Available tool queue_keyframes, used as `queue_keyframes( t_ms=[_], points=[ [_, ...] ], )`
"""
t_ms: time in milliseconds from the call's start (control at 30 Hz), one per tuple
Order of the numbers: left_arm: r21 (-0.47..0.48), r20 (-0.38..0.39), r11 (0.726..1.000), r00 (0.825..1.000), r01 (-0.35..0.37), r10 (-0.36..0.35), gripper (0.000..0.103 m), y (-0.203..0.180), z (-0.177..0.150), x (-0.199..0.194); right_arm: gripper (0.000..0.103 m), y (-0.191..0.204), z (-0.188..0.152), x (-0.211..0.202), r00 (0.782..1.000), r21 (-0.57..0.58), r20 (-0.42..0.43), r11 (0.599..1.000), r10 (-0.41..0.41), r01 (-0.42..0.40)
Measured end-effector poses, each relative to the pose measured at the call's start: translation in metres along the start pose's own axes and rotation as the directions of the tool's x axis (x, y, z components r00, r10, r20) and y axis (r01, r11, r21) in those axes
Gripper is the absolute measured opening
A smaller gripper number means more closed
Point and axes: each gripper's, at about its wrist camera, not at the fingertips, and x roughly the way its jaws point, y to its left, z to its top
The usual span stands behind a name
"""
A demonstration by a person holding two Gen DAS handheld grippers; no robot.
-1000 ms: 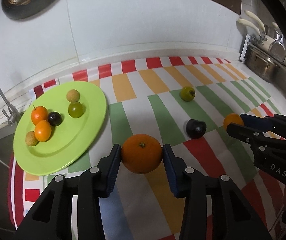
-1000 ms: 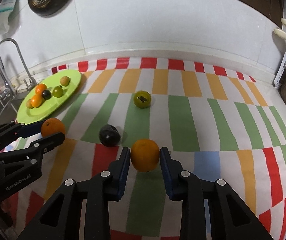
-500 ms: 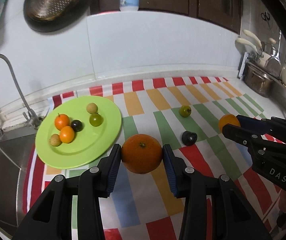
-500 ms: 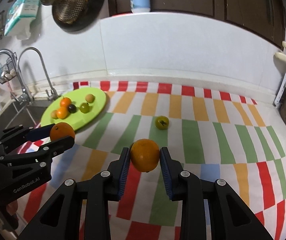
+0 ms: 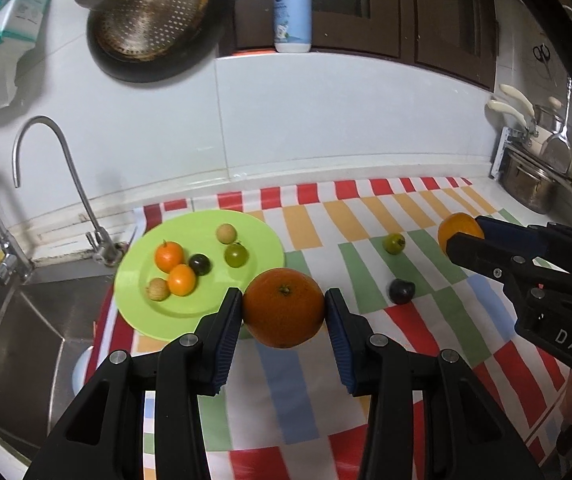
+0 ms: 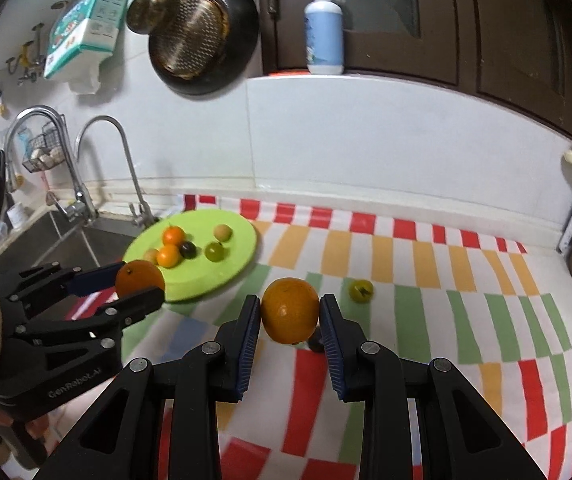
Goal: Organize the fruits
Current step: 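Carry both oranges onto the green plate and open both grippers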
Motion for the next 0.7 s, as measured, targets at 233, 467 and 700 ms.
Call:
queue_keyframes(
  t_ms=[233,467,700],
  points=[
    [-0.011,0.022,1.000,1.000,-0.022,0.022,0.042,0.023,0.008,-0.006,0.032,0.020,0.016,0.007,0.999,-0.017,0.018,0.999,0.047,-0.047],
    [-0.024,0.031,0.998,0.998,-0.052,0.052,0.042,0.048,0.013,-0.006,0.032,0.040,0.029,0.024,0.995,-0.025,0.010,0.995,0.097,-0.097],
    [-0.051,0.022,0.996,0.997,-0.072,0.073,0.041,0.073,0.013,0.001,0.032,0.062,0.042,0.051,0.991,-0.052,-0.010,0.990,0.133,-0.134]
  ],
)
